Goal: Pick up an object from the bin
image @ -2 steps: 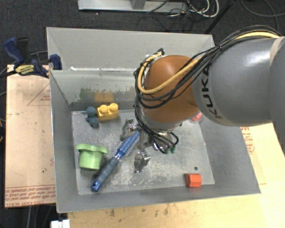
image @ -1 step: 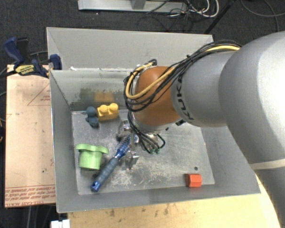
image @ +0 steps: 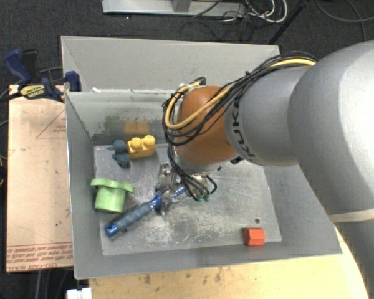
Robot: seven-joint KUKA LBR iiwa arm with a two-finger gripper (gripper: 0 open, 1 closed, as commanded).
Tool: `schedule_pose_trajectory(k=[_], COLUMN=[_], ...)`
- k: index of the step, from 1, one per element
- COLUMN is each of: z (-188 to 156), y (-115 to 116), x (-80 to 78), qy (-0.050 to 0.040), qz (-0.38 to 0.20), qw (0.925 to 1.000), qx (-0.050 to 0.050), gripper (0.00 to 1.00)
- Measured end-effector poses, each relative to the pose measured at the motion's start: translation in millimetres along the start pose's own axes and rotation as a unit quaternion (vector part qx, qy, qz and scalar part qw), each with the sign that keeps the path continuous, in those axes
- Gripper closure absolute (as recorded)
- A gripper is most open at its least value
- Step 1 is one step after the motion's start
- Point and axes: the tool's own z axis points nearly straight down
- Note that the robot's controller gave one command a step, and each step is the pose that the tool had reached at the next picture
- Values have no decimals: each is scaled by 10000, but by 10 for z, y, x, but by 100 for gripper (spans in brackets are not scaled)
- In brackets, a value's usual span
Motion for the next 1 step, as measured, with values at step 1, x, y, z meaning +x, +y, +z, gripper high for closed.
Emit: schedule_pose_trajectory(k=[1], z=[-1263], y=[-259], x=[-84], qy=[-14], qz=[-1862], qw=[9825], qx=[15], gripper=[100])
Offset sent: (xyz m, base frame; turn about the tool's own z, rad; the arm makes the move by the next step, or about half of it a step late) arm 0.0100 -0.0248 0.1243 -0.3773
